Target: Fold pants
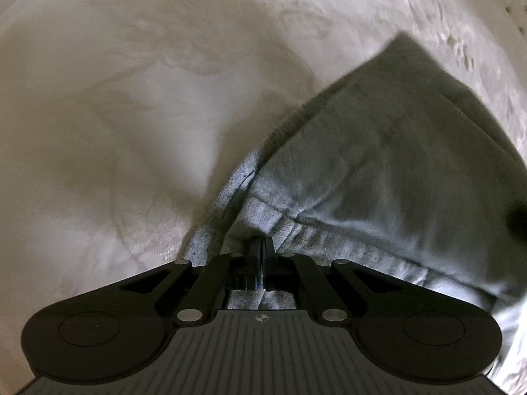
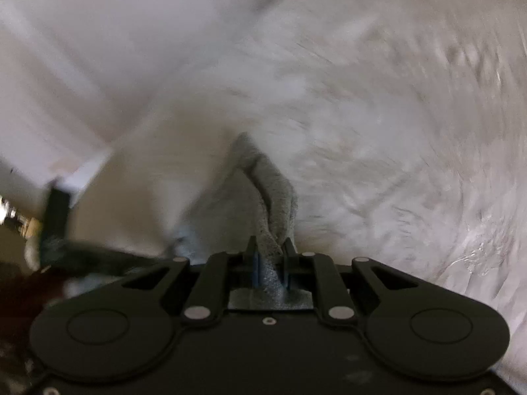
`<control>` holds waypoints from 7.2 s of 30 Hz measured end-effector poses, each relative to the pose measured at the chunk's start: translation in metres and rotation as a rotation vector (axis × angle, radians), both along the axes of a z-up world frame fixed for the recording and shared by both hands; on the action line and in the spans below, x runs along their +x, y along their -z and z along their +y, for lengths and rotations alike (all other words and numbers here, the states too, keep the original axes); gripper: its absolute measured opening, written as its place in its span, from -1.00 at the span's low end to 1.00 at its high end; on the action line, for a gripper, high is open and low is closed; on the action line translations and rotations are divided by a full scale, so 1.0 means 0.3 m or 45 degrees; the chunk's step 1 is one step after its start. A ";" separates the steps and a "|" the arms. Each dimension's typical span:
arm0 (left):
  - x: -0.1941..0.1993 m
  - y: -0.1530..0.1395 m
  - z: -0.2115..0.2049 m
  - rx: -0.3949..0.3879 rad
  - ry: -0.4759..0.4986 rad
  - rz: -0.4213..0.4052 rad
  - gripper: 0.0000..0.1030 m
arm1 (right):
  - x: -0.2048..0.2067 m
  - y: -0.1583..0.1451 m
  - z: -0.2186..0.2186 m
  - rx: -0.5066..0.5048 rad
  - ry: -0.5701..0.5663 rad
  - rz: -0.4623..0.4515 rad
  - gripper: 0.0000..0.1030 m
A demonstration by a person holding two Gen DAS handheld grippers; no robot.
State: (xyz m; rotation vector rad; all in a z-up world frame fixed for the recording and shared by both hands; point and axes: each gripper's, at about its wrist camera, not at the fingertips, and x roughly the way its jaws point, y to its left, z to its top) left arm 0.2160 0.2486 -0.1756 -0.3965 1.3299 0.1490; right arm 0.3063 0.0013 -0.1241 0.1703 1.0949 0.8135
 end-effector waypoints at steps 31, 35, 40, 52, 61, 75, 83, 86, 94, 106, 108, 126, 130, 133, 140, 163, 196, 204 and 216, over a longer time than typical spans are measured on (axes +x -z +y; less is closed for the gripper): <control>-0.282 -0.239 -0.126 0.091 0.281 -0.248 -0.96 | -0.737 0.032 0.273 -0.293 -0.407 -0.254 -0.81; -0.287 -0.127 -0.194 0.092 0.376 -0.135 -0.95 | -0.750 0.077 0.301 -0.350 -0.428 -0.271 -0.78; -0.308 -0.055 -0.181 0.119 0.334 -0.047 -0.95 | -0.751 0.055 0.218 -0.311 -0.212 -0.218 -0.47; -0.296 -0.054 -0.234 0.227 0.418 -0.023 -0.95 | -0.857 0.140 -0.615 -0.184 1.315 0.230 -0.32; -0.284 -0.044 -0.233 0.225 0.417 -0.007 -0.95 | -0.845 0.233 -0.790 -0.128 1.598 0.293 -0.06; -0.269 -0.038 -0.222 0.216 0.389 0.009 -0.95 | -0.883 0.103 -0.726 -0.248 1.456 0.199 -0.94; -0.265 -0.080 -0.277 0.299 0.426 -0.019 -0.95 | -0.876 0.277 -0.698 -0.350 1.432 0.393 -0.86; -0.268 -0.116 -0.347 0.273 0.468 -0.080 -0.95 | -0.886 0.235 -0.722 -0.331 1.437 0.365 -0.59; -0.284 -0.150 -0.734 0.118 0.693 -0.157 -0.95 | -1.006 0.149 -0.921 -0.290 1.591 0.261 -0.38; -0.390 0.014 -1.187 0.086 0.665 0.012 -0.95 | -1.075 0.170 -1.505 -0.371 1.714 0.215 -0.25; -0.398 0.050 -1.208 0.120 0.619 0.046 -0.95 | -1.067 0.182 -1.595 -0.385 1.710 0.213 -0.21; -0.398 0.091 -1.251 0.267 0.473 0.090 -0.95 | -0.959 0.307 -1.906 -0.235 1.748 0.310 -0.02; -0.397 0.096 -1.253 0.273 0.463 0.089 -0.95 | -0.958 0.288 -1.896 -0.270 1.730 0.271 -0.04; -0.399 0.085 -1.246 0.278 0.462 0.089 -0.95 | -0.959 0.290 -1.893 -0.246 1.694 0.256 -0.03; -0.404 0.077 -1.243 0.269 0.462 0.086 -0.95 | -0.951 0.308 -1.886 -0.215 1.676 0.258 -0.04; -0.399 0.032 -1.212 0.228 0.477 0.074 -0.94 | -0.934 0.291 -1.895 -0.506 1.580 0.394 -0.48; -0.160 -0.047 -0.567 0.327 0.334 -0.004 -0.93 | -0.101 0.064 -0.478 -0.094 0.341 -0.029 -0.02; -0.310 0.027 -0.523 0.359 0.470 0.019 -0.93 | -0.029 0.142 -0.276 -0.159 0.149 0.016 -0.01; -0.247 -0.128 -0.487 0.343 0.313 -0.177 -0.93 | -0.237 0.104 -0.201 -0.173 -0.118 -0.084 -0.94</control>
